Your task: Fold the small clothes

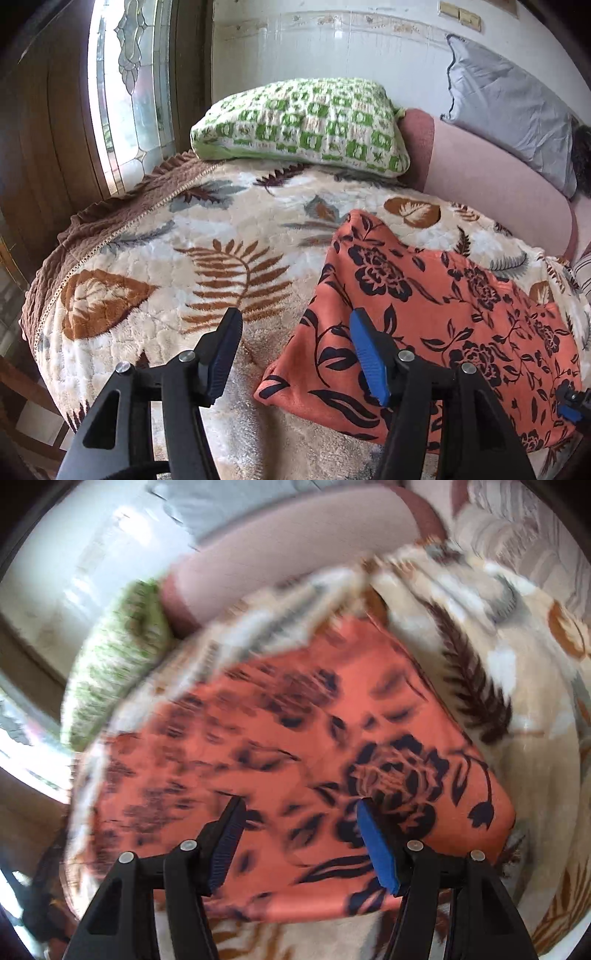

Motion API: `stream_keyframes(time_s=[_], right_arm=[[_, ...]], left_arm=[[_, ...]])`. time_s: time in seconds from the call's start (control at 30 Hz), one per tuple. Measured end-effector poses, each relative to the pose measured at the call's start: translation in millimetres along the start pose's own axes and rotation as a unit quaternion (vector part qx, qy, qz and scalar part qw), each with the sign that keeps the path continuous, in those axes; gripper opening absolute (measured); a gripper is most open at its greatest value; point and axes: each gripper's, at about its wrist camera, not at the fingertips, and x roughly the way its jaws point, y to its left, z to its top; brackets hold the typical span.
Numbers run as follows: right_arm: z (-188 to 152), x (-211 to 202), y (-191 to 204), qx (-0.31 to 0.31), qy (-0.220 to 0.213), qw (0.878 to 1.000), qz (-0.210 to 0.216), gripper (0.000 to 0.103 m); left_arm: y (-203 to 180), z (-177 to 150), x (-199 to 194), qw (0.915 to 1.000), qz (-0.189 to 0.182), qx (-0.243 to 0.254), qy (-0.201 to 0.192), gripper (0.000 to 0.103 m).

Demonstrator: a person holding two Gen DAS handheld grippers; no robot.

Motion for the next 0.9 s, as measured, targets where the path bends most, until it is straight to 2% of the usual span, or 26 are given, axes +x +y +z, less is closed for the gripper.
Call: stream_keyframes(time_s=[0.1, 0.2, 0.27, 0.43, 0.53, 0.63, 0.77, 0.9], right_arm=[[1.2, -2.8, 3.4, -0.016, -0.005, 1.000, -0.003, 0.064], [9.0, -7.0, 7.0, -0.012, -0.008, 1.000, 0.010, 0.064], [20.8, -7.0, 8.3, -0.006, -0.013, 1.000, 0.016, 0.064], [64.5, 8.0, 17.1, -0.007, -0.035, 0.999, -0.003, 0.064], [89.3, 32.9, 22.4, 0.002, -0.023, 1.000, -0.011, 0.064], [102.2, 73.1, 22.4, 0.003, 0.031, 0.999, -0.038, 0.064], [105.1, 73.7, 39.4, -0.020, 0.025, 0.997, -0.070, 0.066], [92.4, 60.0, 73.0, -0.046, 0.020, 0.998, -0.025, 0.066]], left_arm=[[-3.1, -3.4, 16.9, 0.9995, 0.008, 0.005, 0.029, 0.061], [-6.6, -7.3, 30.0, 0.9984, 0.011, 0.009, 0.055, 0.061], [-9.2, -9.1, 35.1, 0.9978, 0.015, 0.016, 0.063, 0.061], [-10.2, -10.4, 41.7, 0.9969, 0.018, 0.024, 0.073, 0.061], [-9.6, -10.2, 43.6, 0.9966, 0.018, 0.026, 0.076, 0.061], [-8.6, -9.8, 45.6, 0.9965, 0.017, 0.030, 0.076, 0.061], [-7.2, -9.7, 46.6, 0.9963, 0.015, 0.030, 0.079, 0.061], [-6.6, -10.1, 44.6, 0.9964, 0.014, 0.029, 0.078, 0.061]])
